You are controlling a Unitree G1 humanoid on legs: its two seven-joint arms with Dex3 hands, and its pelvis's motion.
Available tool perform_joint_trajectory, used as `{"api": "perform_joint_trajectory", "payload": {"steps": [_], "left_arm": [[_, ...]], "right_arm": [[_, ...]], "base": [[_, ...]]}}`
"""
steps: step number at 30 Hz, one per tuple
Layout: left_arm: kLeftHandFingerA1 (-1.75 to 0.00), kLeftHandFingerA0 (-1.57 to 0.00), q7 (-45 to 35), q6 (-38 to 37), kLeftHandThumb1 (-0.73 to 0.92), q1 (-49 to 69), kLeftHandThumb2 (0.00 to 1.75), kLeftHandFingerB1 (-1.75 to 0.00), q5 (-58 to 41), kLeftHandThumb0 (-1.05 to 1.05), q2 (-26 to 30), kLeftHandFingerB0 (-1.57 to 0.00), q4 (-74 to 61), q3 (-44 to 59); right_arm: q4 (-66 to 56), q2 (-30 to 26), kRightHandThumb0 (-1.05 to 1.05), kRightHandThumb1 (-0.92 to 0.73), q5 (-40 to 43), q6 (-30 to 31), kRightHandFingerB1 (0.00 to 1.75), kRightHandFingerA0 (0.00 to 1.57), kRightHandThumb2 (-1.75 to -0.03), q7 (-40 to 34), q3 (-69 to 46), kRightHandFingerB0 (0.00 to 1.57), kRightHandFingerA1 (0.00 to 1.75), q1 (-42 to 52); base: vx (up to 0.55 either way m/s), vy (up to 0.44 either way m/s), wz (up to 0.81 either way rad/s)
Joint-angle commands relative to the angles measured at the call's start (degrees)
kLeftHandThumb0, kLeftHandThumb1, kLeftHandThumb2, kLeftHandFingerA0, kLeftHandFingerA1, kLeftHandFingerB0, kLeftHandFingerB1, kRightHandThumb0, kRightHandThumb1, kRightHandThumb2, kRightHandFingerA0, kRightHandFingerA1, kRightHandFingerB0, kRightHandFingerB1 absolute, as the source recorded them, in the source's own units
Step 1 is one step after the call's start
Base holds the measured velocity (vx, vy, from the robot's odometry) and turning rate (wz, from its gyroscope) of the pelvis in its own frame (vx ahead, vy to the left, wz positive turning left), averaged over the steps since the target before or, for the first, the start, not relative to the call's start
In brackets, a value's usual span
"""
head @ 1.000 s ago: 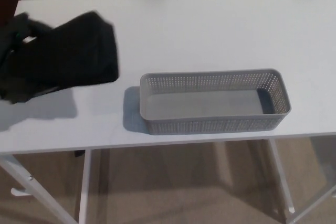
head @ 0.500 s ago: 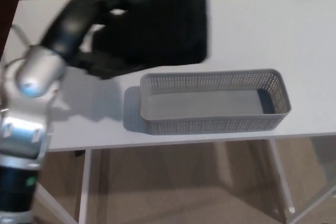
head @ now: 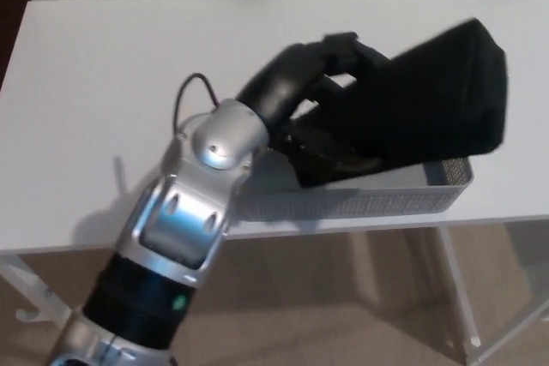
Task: The robot walk towards a table in front and pick up a black pencil case on the left hand side and put the pencil case into a small container on the right hand side
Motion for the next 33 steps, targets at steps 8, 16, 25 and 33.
{"api": "perform_joint_trajectory", "payload": {"steps": [8,16,25,33], "left_arm": [[-1.29,-0.91,2.9,3.4,0.76,1.2,0.79,-0.99,2.1,-0.10,0.6,-0.85,0.1,-2.8],[-1.36,-0.93,2.4,5.5,0.81,1.1,0.73,-0.98,0.8,-0.12,1.8,-0.81,-0.1,-0.7],[-1.40,-0.93,1.0,4.8,0.80,-1.6,0.78,-0.95,-0.3,-0.13,4.1,-0.81,1.3,1.1],[-1.36,-0.99,1.2,3.2,0.77,-4.6,0.81,-1.02,1.3,-0.13,6.8,-0.84,3.2,0.8]], "right_arm": [[-1.3,-1.7,-0.38,-0.57,-2.1,-0.2,0.44,0.73,-0.57,-0.7,1.4,0.56,0.51,0.5],[-1.4,-1.8,-0.39,-0.57,-2.6,-0.5,0.44,0.74,-0.57,-1.0,1.4,0.57,0.51,0.9],[0.2,-1.8,-0.40,-0.58,-2.7,-1.6,0.43,0.72,-0.56,-1.1,1.4,0.56,0.50,0.7],[0.0,-1.9,-0.40,-0.58,-3.2,-0.9,0.43,0.72,-0.56,-1.5,1.7,0.57,0.50,0.2]], "base": [[0.00,0.000,0.00],[0.00,0.000,0.00],[0.00,0.000,0.00],[0.00,0.000,0.00]]}}
